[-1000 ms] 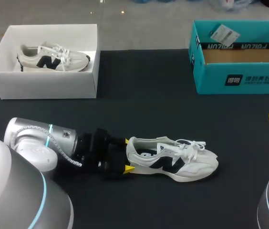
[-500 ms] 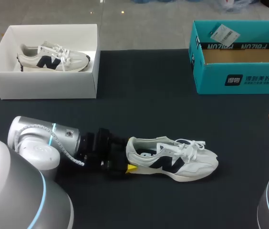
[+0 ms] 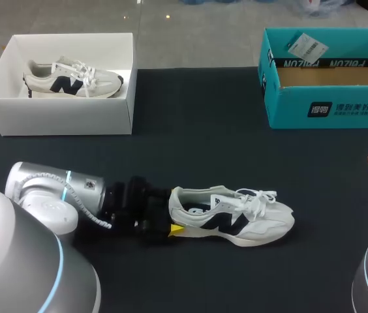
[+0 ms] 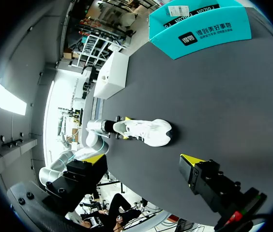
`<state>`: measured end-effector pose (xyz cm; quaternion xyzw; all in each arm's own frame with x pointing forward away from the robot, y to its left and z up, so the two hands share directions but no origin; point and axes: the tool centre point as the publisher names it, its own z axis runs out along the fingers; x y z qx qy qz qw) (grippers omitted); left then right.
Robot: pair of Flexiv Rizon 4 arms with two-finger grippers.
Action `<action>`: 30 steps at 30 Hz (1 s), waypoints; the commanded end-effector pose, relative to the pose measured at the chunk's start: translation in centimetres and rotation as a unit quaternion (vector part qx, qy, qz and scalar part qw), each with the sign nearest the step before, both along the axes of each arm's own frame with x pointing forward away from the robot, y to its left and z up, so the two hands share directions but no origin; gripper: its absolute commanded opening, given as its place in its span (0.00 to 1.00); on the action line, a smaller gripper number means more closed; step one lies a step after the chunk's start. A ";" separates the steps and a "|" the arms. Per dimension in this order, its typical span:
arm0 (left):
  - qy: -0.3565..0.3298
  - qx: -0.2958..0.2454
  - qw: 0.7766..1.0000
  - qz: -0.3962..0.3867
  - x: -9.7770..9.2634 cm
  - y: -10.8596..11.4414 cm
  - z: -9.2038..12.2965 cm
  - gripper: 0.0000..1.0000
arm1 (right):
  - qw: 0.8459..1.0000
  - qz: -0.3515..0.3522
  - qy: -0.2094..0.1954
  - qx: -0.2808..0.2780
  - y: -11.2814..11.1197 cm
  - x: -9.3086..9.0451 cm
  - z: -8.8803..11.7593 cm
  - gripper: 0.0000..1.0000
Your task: Take the shoe out of the shoebox, open the shoe tongue, remove and reinsert the insole, then place the shoe into the shoebox
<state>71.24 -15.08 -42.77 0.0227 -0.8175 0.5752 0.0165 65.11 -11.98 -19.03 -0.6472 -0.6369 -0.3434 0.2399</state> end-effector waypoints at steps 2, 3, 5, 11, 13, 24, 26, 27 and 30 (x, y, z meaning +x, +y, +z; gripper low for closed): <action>0.007 0.004 1.000 0.000 -0.5 0.9 0.0 0.00 | 1.000 -0.001 -0.001 -0.001 0.0 -0.2 0.0 1.00; 0.009 0.005 1.000 -0.002 -0.6 1.0 -0.1 0.00 | 1.000 -0.001 -0.001 -0.001 0.0 -0.2 0.0 1.00; 0.010 0.007 1.000 0.000 -0.5 1.0 -0.2 0.00 | 1.000 -0.001 -0.001 -0.001 0.0 -0.2 0.0 1.00; 0.010 0.007 1.000 0.000 -0.5 1.0 -0.2 0.00 | 1.000 -0.001 -0.001 -0.001 0.0 -0.2 0.0 1.00; 0.010 0.007 1.000 0.000 -0.5 1.0 -0.2 0.00 | 1.000 -0.001 -0.001 -0.001 0.0 -0.2 0.0 1.00; 0.010 0.007 1.000 0.000 -0.5 1.0 -0.2 0.00 | 1.000 -0.001 -0.001 -0.001 0.0 -0.2 0.0 1.00; 0.010 0.007 1.000 0.000 -0.5 1.0 -0.2 0.00 | 1.000 -0.001 -0.001 -0.001 0.0 -0.2 0.0 1.00; 0.010 0.007 1.000 0.000 -0.5 1.0 -0.2 0.00 | 1.000 -0.001 -0.001 -0.001 0.0 -0.2 0.0 1.00; 0.010 0.007 1.000 0.000 -0.5 1.0 -0.2 0.00 | 1.000 -0.001 -0.001 -0.001 0.0 -0.2 0.0 1.00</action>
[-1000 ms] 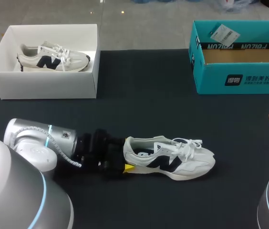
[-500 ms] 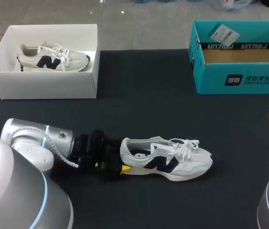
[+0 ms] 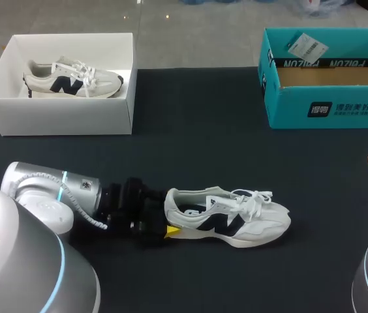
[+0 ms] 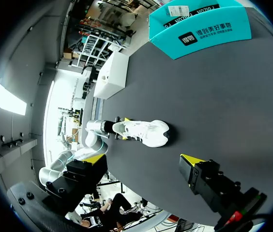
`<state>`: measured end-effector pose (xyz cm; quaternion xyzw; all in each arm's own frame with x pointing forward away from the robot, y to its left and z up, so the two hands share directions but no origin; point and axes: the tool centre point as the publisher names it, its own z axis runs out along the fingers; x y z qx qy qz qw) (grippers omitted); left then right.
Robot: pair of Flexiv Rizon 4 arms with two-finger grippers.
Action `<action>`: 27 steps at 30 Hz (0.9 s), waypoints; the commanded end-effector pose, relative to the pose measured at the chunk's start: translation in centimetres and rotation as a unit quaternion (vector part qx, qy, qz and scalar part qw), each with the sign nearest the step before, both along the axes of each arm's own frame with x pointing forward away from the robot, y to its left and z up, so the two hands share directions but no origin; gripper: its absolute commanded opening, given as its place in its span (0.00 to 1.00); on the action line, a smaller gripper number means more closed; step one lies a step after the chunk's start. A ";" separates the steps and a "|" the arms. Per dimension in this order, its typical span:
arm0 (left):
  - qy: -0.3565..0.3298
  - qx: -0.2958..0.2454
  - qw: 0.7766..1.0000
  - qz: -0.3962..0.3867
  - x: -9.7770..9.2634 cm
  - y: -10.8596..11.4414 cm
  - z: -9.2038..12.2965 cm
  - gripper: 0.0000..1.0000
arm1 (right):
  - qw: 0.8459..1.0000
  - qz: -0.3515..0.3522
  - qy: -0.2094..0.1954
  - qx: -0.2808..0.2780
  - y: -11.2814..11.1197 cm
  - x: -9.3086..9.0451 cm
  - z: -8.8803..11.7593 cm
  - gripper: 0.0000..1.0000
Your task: Take the shoe out of the shoebox, open the shoe tongue, remove and reinsert the insole, then place the shoe into the shoebox
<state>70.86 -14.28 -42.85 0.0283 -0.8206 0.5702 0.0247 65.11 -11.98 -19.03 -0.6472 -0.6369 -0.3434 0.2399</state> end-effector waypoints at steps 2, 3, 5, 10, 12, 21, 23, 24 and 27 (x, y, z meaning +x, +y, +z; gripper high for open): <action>0.000 0.001 1.000 0.000 -0.2 0.2 -0.1 0.00 | 1.000 -0.001 -0.001 -0.001 0.0 -0.2 0.0 1.00; 0.000 0.001 1.000 0.000 -0.2 0.2 -0.1 0.00 | 1.000 -0.001 -0.001 -0.001 0.0 -0.2 0.0 1.00; 0.000 0.001 1.000 0.000 -0.2 0.2 -0.1 0.00 | 1.000 -0.001 -0.001 -0.001 0.0 -0.2 0.0 1.00; 0.000 0.001 1.000 0.000 -0.2 0.2 -0.1 0.00 | 0.997 -0.027 0.011 -0.070 4.2 -0.5 -0.6 1.00; 0.000 0.001 1.000 0.000 -0.2 0.2 -0.1 0.00 | 0.997 -0.038 0.006 -0.070 5.9 -0.7 -0.7 1.00; 0.000 0.001 1.000 0.000 -0.2 0.2 -0.1 0.00 | 0.990 -0.032 -0.011 -0.138 12.1 -1.7 -1.6 1.00; 0.000 0.001 1.000 0.000 -0.2 0.2 -0.1 0.00 | 0.985 -0.032 -0.018 -0.167 13.1 -1.7 -2.0 1.00; 0.000 0.001 1.000 0.000 -0.2 0.2 -0.1 0.00 | 0.985 -0.032 -0.018 -0.167 13.4 -1.6 -2.2 1.00; 0.000 0.001 1.000 0.000 -0.2 0.2 -0.1 0.00 | 0.981 -0.037 -0.017 -0.191 14.6 -1.3 -3.2 1.00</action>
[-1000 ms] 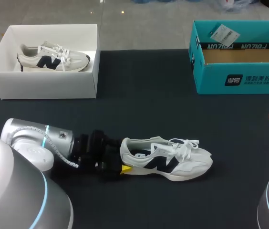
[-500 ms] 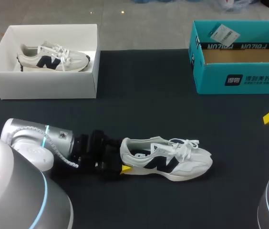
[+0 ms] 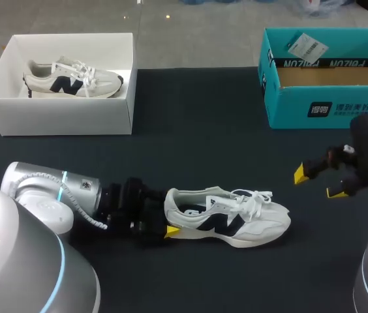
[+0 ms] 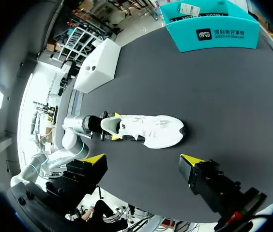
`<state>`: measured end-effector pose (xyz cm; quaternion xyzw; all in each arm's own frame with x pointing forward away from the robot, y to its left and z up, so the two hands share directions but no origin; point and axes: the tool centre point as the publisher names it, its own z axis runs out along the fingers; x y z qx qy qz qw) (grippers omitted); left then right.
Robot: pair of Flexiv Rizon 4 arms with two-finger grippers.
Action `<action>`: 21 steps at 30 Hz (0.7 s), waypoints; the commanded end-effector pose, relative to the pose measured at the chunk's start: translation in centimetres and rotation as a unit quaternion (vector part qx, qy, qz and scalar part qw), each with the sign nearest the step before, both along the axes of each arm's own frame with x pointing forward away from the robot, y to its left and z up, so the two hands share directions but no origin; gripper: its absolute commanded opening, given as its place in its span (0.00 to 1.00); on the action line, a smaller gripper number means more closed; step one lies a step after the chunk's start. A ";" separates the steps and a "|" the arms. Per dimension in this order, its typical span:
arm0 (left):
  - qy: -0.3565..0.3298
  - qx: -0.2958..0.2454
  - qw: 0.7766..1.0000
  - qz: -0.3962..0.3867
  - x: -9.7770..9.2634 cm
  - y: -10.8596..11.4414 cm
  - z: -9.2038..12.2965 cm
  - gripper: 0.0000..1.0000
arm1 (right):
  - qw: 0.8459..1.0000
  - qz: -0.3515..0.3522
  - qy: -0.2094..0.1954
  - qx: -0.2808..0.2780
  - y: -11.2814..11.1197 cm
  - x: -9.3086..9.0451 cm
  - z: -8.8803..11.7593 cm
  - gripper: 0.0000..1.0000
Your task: Take the shoe out of the shoebox, open the shoe tongue, remove and reinsert the insole, then place the shoe into the shoebox
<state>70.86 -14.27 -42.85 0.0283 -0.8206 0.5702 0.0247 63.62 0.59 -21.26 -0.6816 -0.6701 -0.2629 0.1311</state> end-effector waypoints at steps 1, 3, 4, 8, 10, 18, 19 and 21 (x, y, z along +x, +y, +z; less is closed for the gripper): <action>0.000 0.001 1.000 0.000 -0.2 0.2 -0.1 0.00 | 0.998 -0.023 -0.004 -0.055 2.3 0.3 -1.3 1.00; 0.000 0.001 1.000 0.000 -0.2 0.2 -0.1 0.00 | 0.996 -0.037 -0.009 -0.078 2.9 0.4 -2.2 1.00; 0.000 0.001 1.000 0.000 -0.2 0.2 -0.1 0.00 | 0.995 -0.042 -0.010 -0.090 3.3 0.5 -2.8 1.00; 0.000 0.001 1.000 0.000 -0.2 0.2 -0.1 0.00 | 0.987 -0.073 -0.002 -0.145 4.4 0.8 -5.4 1.00; 0.000 0.001 1.000 0.000 -0.2 0.2 -0.1 0.00 | 0.987 -0.065 0.007 -0.148 4.5 0.8 -5.9 1.00; 0.000 0.001 1.000 0.000 -0.2 0.2 -0.1 0.00 | 0.987 -0.065 0.007 -0.148 4.5 0.8 -5.9 1.00; 0.000 0.001 1.000 0.000 -0.2 0.2 -0.1 0.00 | 0.987 -0.065 0.007 -0.148 4.5 0.8 -5.9 1.00; 0.000 0.001 1.000 0.000 -0.2 0.2 -0.1 0.00 | 0.987 -0.065 0.007 -0.148 4.5 0.8 -5.9 1.00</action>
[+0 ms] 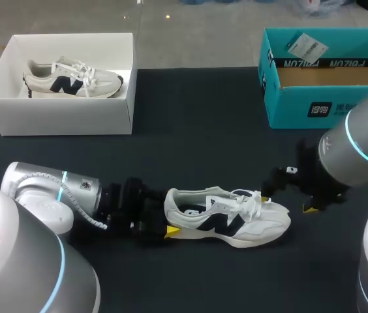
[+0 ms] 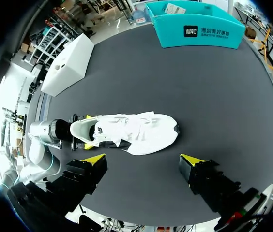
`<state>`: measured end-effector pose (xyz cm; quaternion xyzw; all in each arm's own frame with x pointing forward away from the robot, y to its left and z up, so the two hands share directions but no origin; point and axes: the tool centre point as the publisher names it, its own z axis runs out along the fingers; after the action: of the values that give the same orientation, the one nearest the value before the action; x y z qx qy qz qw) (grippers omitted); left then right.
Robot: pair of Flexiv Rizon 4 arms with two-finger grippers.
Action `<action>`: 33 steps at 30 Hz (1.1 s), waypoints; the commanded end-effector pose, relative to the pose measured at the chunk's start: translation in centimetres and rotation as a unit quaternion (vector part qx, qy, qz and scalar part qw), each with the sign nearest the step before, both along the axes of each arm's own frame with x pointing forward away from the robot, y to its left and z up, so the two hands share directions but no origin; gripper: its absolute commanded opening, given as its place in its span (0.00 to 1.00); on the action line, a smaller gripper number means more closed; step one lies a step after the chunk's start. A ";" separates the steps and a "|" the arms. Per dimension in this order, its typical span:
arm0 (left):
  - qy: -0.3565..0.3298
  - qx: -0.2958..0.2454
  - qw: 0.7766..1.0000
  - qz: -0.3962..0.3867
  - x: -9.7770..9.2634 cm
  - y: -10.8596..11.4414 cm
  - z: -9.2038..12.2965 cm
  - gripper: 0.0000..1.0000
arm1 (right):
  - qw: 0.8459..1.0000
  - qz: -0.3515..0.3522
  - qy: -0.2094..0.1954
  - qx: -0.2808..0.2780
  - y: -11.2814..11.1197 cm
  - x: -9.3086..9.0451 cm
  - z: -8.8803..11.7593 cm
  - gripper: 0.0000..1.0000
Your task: Take the shoe out of the shoebox, open the shoe tongue, remove and reinsert the insole, then place the shoe into the shoebox
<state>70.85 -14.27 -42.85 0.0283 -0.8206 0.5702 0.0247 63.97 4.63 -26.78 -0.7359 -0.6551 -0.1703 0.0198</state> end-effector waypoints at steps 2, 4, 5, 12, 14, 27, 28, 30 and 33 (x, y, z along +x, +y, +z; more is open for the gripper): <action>0.000 0.001 1.000 0.001 -0.1 0.2 -0.2 0.00 | 1.000 -0.002 0.002 -0.007 0.5 0.4 -0.4 1.00; 0.000 0.001 1.000 0.001 -0.1 0.2 -0.2 0.00 | 1.000 -0.002 0.002 -0.007 0.5 0.4 -0.4 1.00; 0.000 0.001 1.000 0.001 -0.1 0.2 -0.2 0.00 | 1.000 -0.002 0.002 -0.007 0.5 0.4 -0.4 1.00; 0.000 0.001 1.000 0.001 -0.1 0.2 -0.2 0.00 | 0.997 0.047 -0.001 -0.069 5.4 1.9 -1.3 1.00; 0.000 0.001 1.000 0.001 -0.1 0.2 -0.2 0.00 | 0.994 0.058 0.008 -0.089 6.9 2.4 -1.7 1.00; 0.000 0.001 1.000 0.001 -0.1 0.2 -0.2 0.00 | 0.989 0.012 0.029 -0.144 12.8 2.9 -4.2 1.00; 0.000 0.001 1.000 0.001 -0.1 0.2 -0.2 0.00 | 0.988 0.005 0.033 -0.151 13.2 2.9 -4.4 1.00; 0.000 0.001 1.000 0.001 -0.1 0.2 -0.2 0.00 | 0.987 -0.006 0.030 -0.159 13.4 2.9 -4.6 1.00; 0.000 0.001 1.000 0.001 -0.1 0.2 -0.2 0.00 | 0.987 -0.006 0.030 -0.159 13.4 2.9 -4.6 1.00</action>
<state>70.85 -14.27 -42.84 0.0283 -0.8206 0.5702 0.0248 66.22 13.66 -29.94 -0.7337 -0.6725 -0.0907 -0.0341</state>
